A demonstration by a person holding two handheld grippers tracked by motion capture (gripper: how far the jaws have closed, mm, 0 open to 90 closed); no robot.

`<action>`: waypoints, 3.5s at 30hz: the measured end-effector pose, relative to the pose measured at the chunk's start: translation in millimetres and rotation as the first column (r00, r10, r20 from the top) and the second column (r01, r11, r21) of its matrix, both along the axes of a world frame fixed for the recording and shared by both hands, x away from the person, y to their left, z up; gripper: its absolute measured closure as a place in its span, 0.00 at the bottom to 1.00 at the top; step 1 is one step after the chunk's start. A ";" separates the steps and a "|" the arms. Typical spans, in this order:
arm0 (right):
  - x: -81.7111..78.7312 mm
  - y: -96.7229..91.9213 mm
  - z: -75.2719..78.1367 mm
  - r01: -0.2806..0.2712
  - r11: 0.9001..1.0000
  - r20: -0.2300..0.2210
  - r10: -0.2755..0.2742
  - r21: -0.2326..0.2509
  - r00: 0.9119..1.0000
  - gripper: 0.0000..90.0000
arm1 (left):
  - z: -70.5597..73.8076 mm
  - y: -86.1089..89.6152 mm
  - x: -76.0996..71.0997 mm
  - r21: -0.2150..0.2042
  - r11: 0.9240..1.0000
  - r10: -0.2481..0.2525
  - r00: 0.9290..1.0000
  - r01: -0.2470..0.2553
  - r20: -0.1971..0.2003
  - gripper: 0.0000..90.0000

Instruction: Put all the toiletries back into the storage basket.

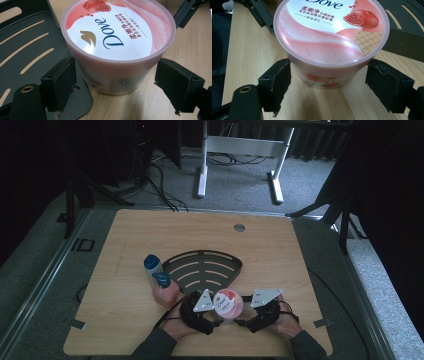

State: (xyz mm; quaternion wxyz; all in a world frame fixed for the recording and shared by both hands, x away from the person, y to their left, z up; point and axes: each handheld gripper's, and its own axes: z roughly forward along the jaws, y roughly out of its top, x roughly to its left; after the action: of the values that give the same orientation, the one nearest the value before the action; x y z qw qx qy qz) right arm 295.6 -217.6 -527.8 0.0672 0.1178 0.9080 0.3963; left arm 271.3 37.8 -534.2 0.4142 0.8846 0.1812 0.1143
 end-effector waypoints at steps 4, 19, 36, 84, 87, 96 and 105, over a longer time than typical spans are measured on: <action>-0.1 -0.2 0.9 0.002 1.000 0.000 -0.002 -0.005 1.000 0.23 | 1.2 -0.4 0.1 0.006 1.000 -0.001 1.000 0.001 0.002 0.20; 2.5 -3.1 11.8 0.001 1.000 0.014 -0.001 0.003 1.000 0.24 | 11.3 -2.1 1.6 -0.008 1.000 0.012 1.000 -0.012 0.016 0.20; 14.5 -3.8 25.1 -0.009 1.000 0.043 0.009 -0.002 0.999 0.24 | 22.2 -3.9 11.3 -0.014 0.999 0.036 0.999 -0.036 0.026 0.20; 60.3 -11.3 51.0 -0.035 0.999 0.070 0.035 0.001 0.997 0.23 | 44.7 -15.4 46.3 -0.034 0.993 0.117 0.993 -0.116 0.027 0.20; 64.0 -11.4 52.2 -0.037 0.999 0.073 0.037 -0.001 0.997 0.23 | 45.2 -16.2 49.1 -0.036 0.991 0.126 0.992 -0.125 0.029 0.19; 75.4 -9.9 52.4 -0.038 0.999 0.071 0.039 -0.010 0.997 0.23 | 45.1 -17.9 57.0 -0.030 0.987 0.156 0.987 -0.155 0.026 0.19; 86.5 -5.3 51.5 -0.042 0.999 0.065 0.043 -0.015 0.997 0.23 | 45.1 -17.3 62.5 -0.020 0.983 0.181 0.983 -0.180 0.034 0.19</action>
State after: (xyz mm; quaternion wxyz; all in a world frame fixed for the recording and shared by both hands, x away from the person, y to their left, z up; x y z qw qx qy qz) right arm 382.1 -222.9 -476.3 0.0892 0.0849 0.9102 0.3953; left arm 333.9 20.6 -489.1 0.4129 0.8588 0.2542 0.1657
